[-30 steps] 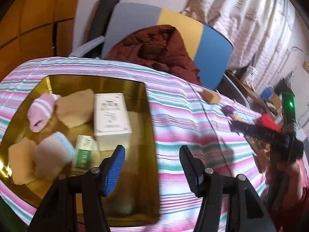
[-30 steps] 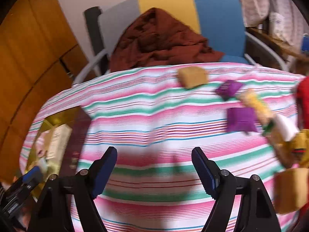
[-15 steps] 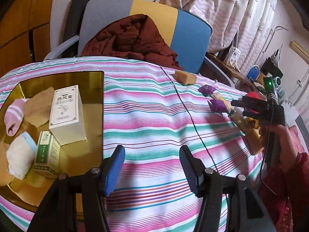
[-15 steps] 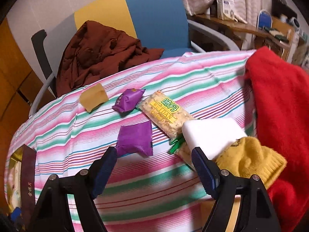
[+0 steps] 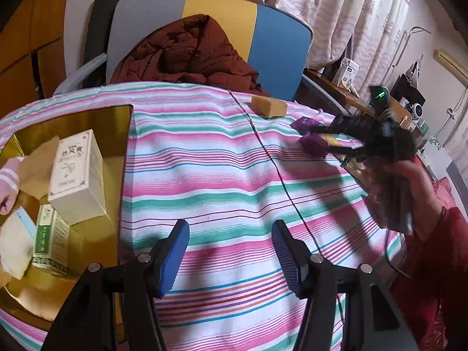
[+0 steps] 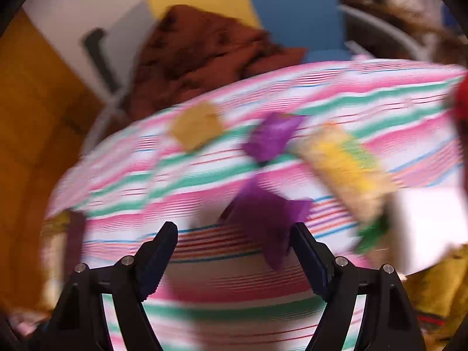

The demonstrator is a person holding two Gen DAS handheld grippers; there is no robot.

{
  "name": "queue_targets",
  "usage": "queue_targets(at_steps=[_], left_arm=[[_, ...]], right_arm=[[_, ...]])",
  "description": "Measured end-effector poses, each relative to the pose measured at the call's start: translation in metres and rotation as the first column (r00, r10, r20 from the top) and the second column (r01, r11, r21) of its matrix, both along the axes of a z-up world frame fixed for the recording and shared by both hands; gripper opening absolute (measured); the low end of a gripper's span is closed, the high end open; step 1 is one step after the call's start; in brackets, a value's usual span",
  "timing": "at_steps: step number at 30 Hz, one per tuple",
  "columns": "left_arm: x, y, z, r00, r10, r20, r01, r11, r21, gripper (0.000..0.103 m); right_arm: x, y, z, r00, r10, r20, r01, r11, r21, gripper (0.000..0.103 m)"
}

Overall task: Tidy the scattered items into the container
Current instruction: 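Move both grippers back over the striped cloth toward the remaining items, then grasp the WEIDAN snack bar with right gripper while left gripper grasps purple packet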

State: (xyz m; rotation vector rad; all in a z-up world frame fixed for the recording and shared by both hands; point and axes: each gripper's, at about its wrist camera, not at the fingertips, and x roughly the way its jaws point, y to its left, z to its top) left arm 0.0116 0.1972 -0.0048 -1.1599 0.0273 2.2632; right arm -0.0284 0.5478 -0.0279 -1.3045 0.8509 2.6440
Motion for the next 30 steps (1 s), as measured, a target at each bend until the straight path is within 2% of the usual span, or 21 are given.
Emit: queue_targets(at_steps=[2,3,6,8,12,16,20,22,25,30], left_arm=[[-0.002,0.003,-0.002,1.000,0.004,0.012,-0.004,1.000,-0.004,0.059],[-0.003,0.006,-0.003,1.000,0.001,0.017,-0.001,1.000,-0.001,0.059],[-0.002,0.012,-0.003,1.000,-0.012,0.008,0.012,1.000,-0.005,0.059],[-0.001,0.018,-0.004,1.000,-0.027,0.007,0.027,1.000,-0.013,0.059],[0.000,0.029,-0.007,0.999,-0.050,0.009,0.050,0.998,-0.030,0.059],[0.000,0.040,-0.007,0.997,-0.079,-0.002,0.078,0.996,-0.045,0.059],[-0.003,0.055,-0.007,0.995,-0.101,-0.010,0.101,0.993,-0.057,0.059],[-0.006,0.064,-0.008,0.993,-0.115,-0.009,0.114,0.992,-0.055,0.059],[-0.011,0.079,-0.009,0.992,-0.128,-0.007,0.127,0.990,-0.053,0.059],[-0.021,0.101,-0.014,0.990,-0.141,0.023,0.142,0.989,-0.043,0.059]], right_arm=[[0.006,0.004,0.012,0.997,-0.018,-0.079,0.015,0.999,-0.038,0.080],[0.009,0.010,0.018,0.994,-0.053,-0.097,0.051,0.999,-0.016,0.080],[0.014,0.023,0.028,0.984,-0.157,-0.082,0.170,0.969,0.181,0.080],[0.013,0.033,0.027,0.979,-0.197,-0.053,0.204,0.937,0.282,0.080],[0.000,0.045,0.012,0.977,-0.211,0.028,0.190,0.921,0.339,0.080],[-0.017,0.058,-0.007,0.977,-0.179,0.118,0.118,0.908,0.401,0.080],[-0.029,0.063,-0.028,0.974,-0.125,0.188,0.041,0.916,0.399,0.077],[-0.031,0.066,-0.033,0.972,-0.123,0.202,0.031,0.914,0.405,0.071],[-0.030,0.066,-0.031,0.974,-0.111,0.197,0.033,0.932,0.360,0.057],[-0.033,0.048,-0.027,0.973,-0.054,0.224,-0.028,0.937,0.348,0.050]])
